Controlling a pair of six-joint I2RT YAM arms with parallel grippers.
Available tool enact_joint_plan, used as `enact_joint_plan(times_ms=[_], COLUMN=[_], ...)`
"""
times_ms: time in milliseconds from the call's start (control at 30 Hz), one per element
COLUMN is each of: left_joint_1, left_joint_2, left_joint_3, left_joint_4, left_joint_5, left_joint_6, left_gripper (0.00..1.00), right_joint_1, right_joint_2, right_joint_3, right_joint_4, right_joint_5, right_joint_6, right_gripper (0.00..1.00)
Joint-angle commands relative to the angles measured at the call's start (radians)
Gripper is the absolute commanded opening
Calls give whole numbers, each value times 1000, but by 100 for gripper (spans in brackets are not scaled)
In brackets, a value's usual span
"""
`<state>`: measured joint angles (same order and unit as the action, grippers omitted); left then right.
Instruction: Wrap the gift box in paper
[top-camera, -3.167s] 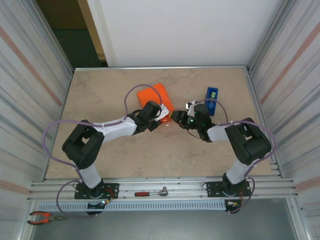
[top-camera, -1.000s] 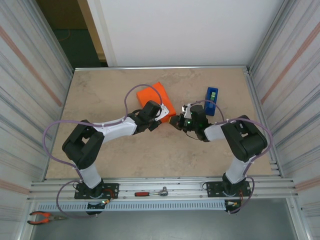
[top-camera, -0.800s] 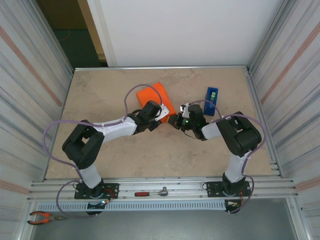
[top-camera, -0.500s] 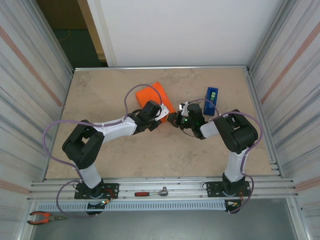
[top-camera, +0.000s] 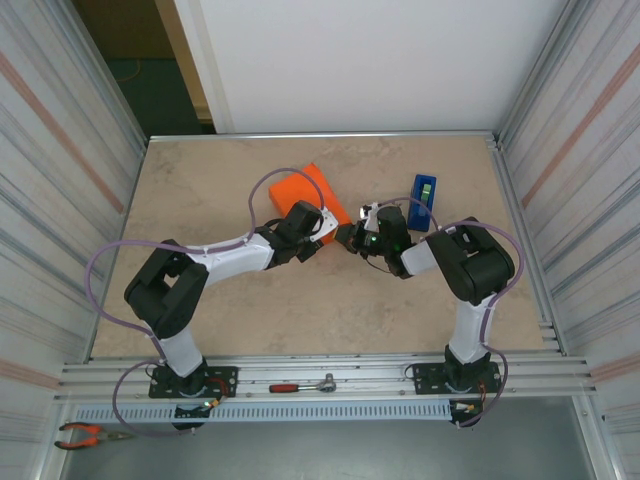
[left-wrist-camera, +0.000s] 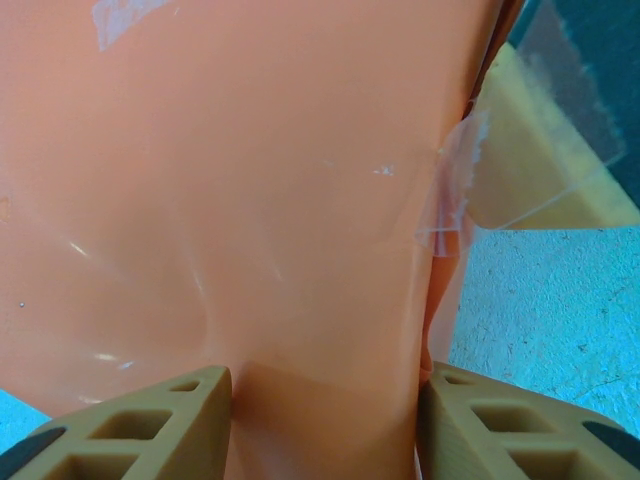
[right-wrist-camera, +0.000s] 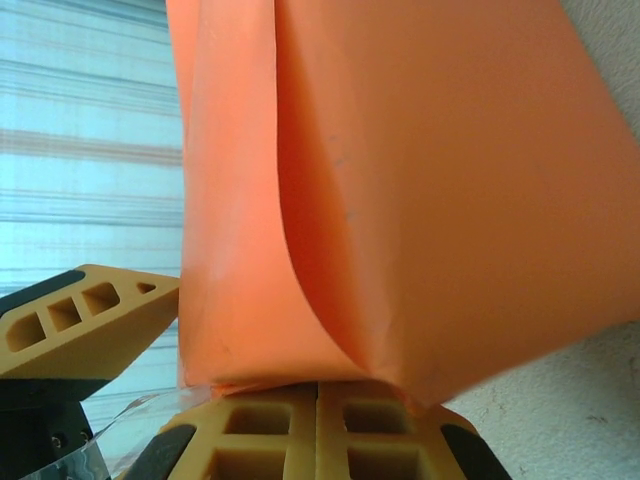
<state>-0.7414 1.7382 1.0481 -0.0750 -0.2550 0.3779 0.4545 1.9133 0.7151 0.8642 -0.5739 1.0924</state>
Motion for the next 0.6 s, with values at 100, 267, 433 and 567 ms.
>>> enact_joint_plan(times_ms=[100,267,433,567], left_joint_1=[-3,-3,-2,-2], left_joint_2=[32,33,32,34], left_joint_3=[1,2,1,2], left_joint_4=[-98,-98,-98,-98], left_joint_5=[58,57,57,57], left_joint_6=[-10,-10,-10,-10], left_gripper=[49,49,49,49], right_joint_1=[-32,-61,-102,-128], right_joint_2=[-49,-127,-203,-201], right_joint_3=[-44,-83,-76,-22], right_joint_4=[50,9,-72,-98], right_joint_5=[-4,-1,-8,-52], right_joint_6=[7,-8,-35,-34], right_gripper=[0,0,0,0])
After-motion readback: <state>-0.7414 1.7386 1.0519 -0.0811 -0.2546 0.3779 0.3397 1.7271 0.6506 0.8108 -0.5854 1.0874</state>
